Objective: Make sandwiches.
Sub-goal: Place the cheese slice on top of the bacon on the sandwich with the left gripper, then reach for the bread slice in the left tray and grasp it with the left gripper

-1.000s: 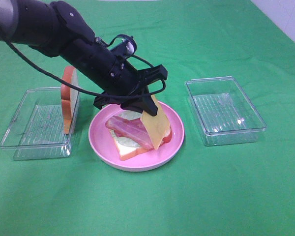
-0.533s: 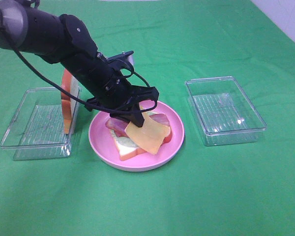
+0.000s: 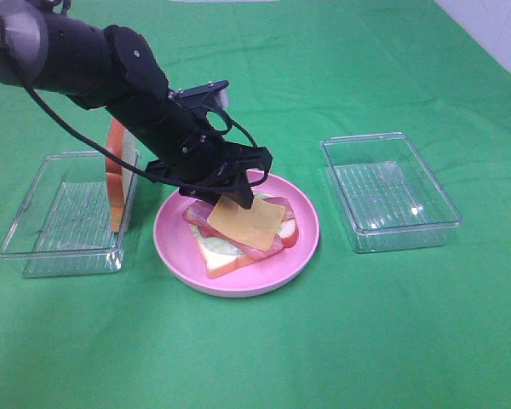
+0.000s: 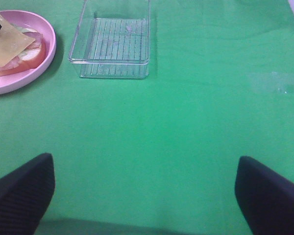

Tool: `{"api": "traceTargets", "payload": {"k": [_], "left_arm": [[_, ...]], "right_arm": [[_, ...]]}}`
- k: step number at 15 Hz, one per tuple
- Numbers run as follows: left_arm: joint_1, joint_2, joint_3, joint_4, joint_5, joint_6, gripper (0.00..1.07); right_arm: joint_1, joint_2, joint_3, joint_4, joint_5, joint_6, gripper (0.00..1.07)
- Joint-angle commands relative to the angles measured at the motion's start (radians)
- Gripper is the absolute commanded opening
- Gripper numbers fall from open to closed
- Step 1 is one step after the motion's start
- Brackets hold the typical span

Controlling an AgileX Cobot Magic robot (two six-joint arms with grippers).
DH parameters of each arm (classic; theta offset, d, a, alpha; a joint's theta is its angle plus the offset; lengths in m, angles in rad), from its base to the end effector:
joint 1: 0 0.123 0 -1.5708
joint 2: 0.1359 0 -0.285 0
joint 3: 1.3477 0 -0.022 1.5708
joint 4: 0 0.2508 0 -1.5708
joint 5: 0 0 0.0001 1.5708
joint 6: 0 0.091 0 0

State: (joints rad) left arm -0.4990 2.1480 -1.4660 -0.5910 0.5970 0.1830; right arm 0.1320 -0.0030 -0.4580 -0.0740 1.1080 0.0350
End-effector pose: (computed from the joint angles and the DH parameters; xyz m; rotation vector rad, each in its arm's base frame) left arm 0.3770 -0.2380 0.1389 0.3466 2.7483 -0.6680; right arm -0.0021 -0.0064 0.2620 -0.0993 2.1258 0.0086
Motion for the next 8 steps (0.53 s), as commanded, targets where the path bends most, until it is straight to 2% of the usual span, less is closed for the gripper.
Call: {"api": "traceTargets", "payload": {"k": [1, 2, 4, 6, 7, 8], "left_arm": [[-0.005, -0.031, -0.013, 0.002, -0.006, -0.015, 0.90], [-0.005, -0.045, -0.034, 0.003, 0.006, -0.015, 1.01], [-0.005, -0.072, -0.106, 0.011, 0.057, -0.015, 1.01], [-0.005, -0.105, -0.219, 0.020, 0.142, -0.017, 1.01], [-0.005, -0.121, -0.265, 0.049, 0.185, -0.039, 1.01], [-0.003, -0.135, -0.322, 0.101, 0.231, -0.089, 1.01]], "right_arm": [[-0.006, -0.034, 0.004, 0.005, -0.007, -0.007, 0.95], [-0.006, -0.034, 0.004, 0.005, -0.007, -0.007, 0.95], [-0.006, -0.034, 0.004, 0.005, -0.007, -0.007, 0.95], [-0.006, -0.034, 0.004, 0.005, -0.007, -0.007, 0.95], [-0.006, -0.034, 0.004, 0.005, -0.007, -0.007, 0.95], [-0.006, -0.034, 0.004, 0.005, -0.007, -0.007, 0.95]]}}
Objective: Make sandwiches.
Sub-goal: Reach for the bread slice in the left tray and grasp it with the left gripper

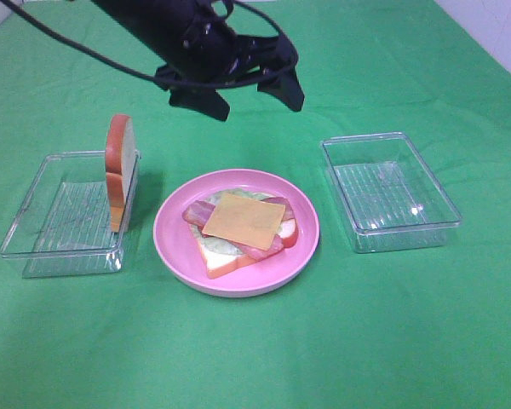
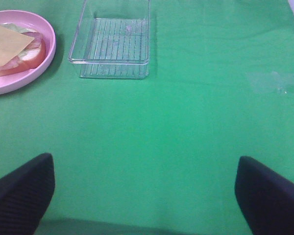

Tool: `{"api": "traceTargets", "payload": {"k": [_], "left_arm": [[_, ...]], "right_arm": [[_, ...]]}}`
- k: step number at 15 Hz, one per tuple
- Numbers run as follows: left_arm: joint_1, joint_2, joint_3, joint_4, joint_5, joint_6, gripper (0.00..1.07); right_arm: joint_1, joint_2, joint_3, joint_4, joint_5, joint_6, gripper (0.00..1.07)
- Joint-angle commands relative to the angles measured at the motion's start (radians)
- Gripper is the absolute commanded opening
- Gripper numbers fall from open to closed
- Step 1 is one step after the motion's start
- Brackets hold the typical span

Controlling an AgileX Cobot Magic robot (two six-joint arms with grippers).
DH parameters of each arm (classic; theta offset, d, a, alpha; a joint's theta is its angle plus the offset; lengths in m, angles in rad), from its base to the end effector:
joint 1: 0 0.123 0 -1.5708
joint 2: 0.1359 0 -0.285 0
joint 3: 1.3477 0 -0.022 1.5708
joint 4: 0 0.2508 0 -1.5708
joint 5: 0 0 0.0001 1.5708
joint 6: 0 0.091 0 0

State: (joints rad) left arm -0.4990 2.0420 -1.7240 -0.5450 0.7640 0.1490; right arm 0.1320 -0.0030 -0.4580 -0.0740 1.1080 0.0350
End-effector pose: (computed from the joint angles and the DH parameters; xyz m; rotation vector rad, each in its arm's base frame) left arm 0.3912 -0.2504 0.2536 0.4611 2.5270 -0.7648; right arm -0.0021 -0.0064 0.2620 -0.0993 2.1258 0.0086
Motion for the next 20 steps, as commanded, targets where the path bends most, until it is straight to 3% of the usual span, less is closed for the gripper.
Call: {"api": "traceTargets", "payload": {"k": [1, 4, 6, 8, 11, 13, 14, 16, 20], "left_arm": [[-0.003, -0.039, -0.121, 0.127, 0.122, -0.116, 1.01], [-0.003, -0.051, -0.297, 0.417, 0.377, -0.277, 1.01], [0.004, -0.051, -0.386, 0.580, 0.544, -0.315, 1.01], [0.003, -0.072, -0.373, 0.654, 0.556, -0.321, 1.01], [0.003, -0.075, -0.342, 0.664, 0.556, -0.324, 1.01], [0.048, -0.075, -0.288, 0.663, 0.555, -0.337, 1.01], [0.122, -0.075, -0.229, 0.619, 0.555, -0.349, 1.01], [0.194, -0.074, -0.171, 0.532, 0.544, -0.349, 1.01], [0.235, -0.073, -0.081, 0.460, 0.447, -0.345, 1.01]], "right_arm": [[-0.006, -0.033, 0.004, 0.005, -0.007, -0.007, 0.95], [-0.006, -0.033, 0.004, 0.005, -0.007, -0.007, 0.95], [-0.006, -0.033, 0.004, 0.005, -0.007, -0.007, 0.95], [-0.006, -0.033, 0.004, 0.005, -0.007, -0.007, 0.95], [-0.006, -0.033, 0.004, 0.005, -0.007, -0.007, 0.95], [-0.006, -0.033, 0.004, 0.005, -0.007, -0.007, 0.95], [-0.006, -0.033, 0.004, 0.005, -0.007, -0.007, 0.95], [-0.006, -0.033, 0.004, 0.005, -0.007, -0.007, 0.95], [-0.006, -0.033, 0.004, 0.005, -0.007, -0.007, 0.95]]}}
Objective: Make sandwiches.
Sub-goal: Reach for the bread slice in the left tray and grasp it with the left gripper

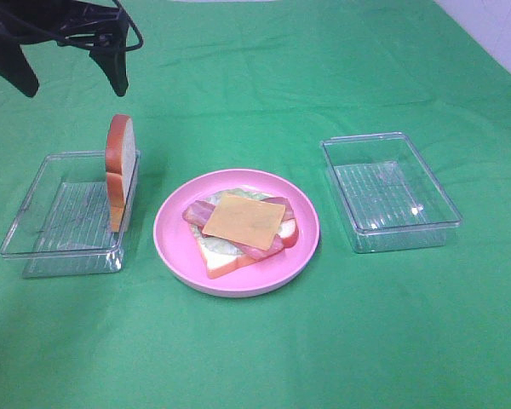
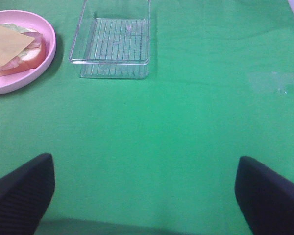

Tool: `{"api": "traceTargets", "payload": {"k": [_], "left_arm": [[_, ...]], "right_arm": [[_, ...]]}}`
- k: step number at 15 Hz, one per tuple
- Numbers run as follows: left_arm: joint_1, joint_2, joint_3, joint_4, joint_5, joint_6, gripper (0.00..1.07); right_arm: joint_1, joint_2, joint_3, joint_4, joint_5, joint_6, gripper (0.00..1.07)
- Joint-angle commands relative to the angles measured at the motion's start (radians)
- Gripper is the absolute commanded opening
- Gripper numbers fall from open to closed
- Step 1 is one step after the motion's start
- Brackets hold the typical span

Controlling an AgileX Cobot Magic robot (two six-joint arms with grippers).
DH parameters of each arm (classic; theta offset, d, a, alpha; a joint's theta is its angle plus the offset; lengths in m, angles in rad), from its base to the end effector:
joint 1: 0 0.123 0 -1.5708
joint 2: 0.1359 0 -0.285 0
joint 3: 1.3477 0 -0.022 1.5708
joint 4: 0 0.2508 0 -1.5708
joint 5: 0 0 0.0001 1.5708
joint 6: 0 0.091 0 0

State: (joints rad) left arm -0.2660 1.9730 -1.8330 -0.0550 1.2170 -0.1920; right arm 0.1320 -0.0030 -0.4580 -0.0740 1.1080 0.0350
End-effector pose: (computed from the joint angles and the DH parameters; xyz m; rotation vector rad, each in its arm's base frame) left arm 0.4084 -0.1161 0.2896 0.0896 2.8543 -0.1741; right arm -0.0021 -0.0064 0.2620 -0.0993 2.1258 0.0086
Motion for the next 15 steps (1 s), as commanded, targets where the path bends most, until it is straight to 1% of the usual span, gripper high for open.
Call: {"api": "traceTargets", "payload": {"k": [1, 2, 3, 5, 6, 8, 11, 15], "left_arm": [[0.002, -0.001, 0.042, -0.041, -0.041, -0.004, 1.01], [0.002, 0.011, 0.045, -0.063, -0.061, -0.010, 1.01], [0.002, 0.030, 0.045, -0.075, -0.074, -0.030, 1.01], [0.002, 0.083, 0.045, -0.075, -0.085, -0.104, 1.01], [0.002, 0.124, 0.045, -0.078, -0.090, -0.158, 1.01], [0.002, 0.168, 0.045, -0.104, -0.104, -0.165, 1.01], [0.002, 0.202, 0.045, -0.103, -0.136, -0.164, 1.01], [0.001, 0.210, 0.045, -0.103, -0.175, -0.161, 1.00]], "right_arm": [[-0.006, -0.033, 0.004, 0.005, -0.007, -0.007, 0.95], [-0.006, -0.033, 0.004, 0.005, -0.007, -0.007, 0.95], [-0.006, -0.033, 0.004, 0.005, -0.007, -0.007, 0.95], [-0.006, -0.033, 0.004, 0.005, -0.007, -0.007, 0.95], [-0.006, -0.033, 0.004, 0.005, -0.007, -0.007, 0.95], [-0.006, -0.033, 0.004, 0.005, -0.007, -0.007, 0.95], [-0.006, -0.033, 0.004, 0.005, -0.007, -0.007, 0.95], [-0.006, -0.033, 0.004, 0.005, -0.007, -0.007, 0.95]]}}
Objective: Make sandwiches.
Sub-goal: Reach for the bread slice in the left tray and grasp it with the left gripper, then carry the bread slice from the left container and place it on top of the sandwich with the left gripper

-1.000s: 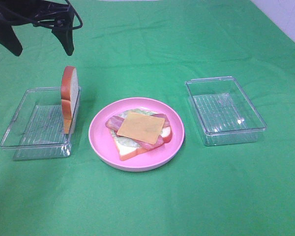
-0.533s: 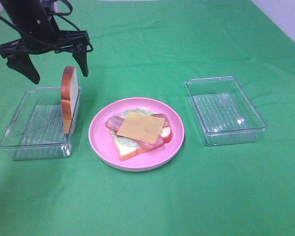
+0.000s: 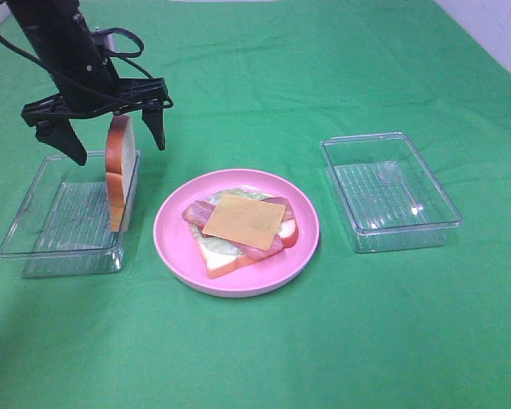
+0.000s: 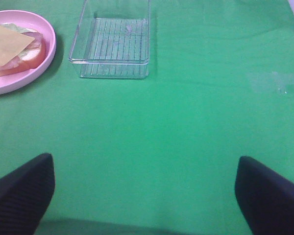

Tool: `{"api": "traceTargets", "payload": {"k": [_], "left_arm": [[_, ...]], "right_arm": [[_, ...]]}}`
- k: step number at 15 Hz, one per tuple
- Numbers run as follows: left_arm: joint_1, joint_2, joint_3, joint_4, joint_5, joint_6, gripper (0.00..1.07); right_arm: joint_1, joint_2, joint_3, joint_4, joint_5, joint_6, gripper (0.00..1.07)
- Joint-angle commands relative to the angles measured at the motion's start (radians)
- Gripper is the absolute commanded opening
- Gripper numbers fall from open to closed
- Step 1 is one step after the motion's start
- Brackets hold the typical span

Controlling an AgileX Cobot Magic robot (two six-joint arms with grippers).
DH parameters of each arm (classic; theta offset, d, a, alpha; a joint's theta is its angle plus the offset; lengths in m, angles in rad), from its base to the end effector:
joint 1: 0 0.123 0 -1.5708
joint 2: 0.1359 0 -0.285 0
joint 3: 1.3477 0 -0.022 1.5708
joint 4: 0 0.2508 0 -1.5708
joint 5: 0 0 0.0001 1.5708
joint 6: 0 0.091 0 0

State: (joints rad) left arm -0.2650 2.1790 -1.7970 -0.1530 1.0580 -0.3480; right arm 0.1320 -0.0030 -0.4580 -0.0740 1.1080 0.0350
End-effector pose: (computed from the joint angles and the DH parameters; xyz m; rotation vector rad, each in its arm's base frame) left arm 0.4401 -0.1320 0.1929 -0.2125 2.9544 -0.2979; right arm -0.0021 -0.0064 0.2620 -0.0993 2.1258 0.0086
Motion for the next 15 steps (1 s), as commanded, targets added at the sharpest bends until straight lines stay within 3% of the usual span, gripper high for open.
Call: {"api": "traceTargets", "payload": {"k": [1, 4, 7, 9, 11, 15], "left_arm": [[0.000, 0.004, 0.009, -0.006, -0.018, -0.005, 1.00], [0.000, 0.004, 0.009, -0.005, -0.017, -0.005, 0.73], [0.000, 0.004, 0.009, -0.005, -0.003, -0.005, 0.34], [0.000, 0.004, 0.009, -0.001, 0.026, -0.005, 0.16], [0.001, 0.004, 0.009, 0.019, 0.065, -0.005, 0.09], [0.001, 0.001, 0.006, 0.052, 0.142, -0.005, 0.08]], "right_arm": [[-0.006, -0.033, 0.004, 0.005, -0.007, -0.007, 0.95], [-0.006, -0.033, 0.004, 0.005, -0.007, -0.007, 0.95], [-0.006, -0.033, 0.004, 0.005, -0.007, -0.007, 0.95], [-0.006, -0.033, 0.004, 0.005, -0.007, -0.007, 0.95], [-0.006, -0.033, 0.004, 0.005, -0.007, -0.007, 0.95], [-0.006, -0.033, 0.004, 0.005, -0.007, -0.007, 0.95]]}}
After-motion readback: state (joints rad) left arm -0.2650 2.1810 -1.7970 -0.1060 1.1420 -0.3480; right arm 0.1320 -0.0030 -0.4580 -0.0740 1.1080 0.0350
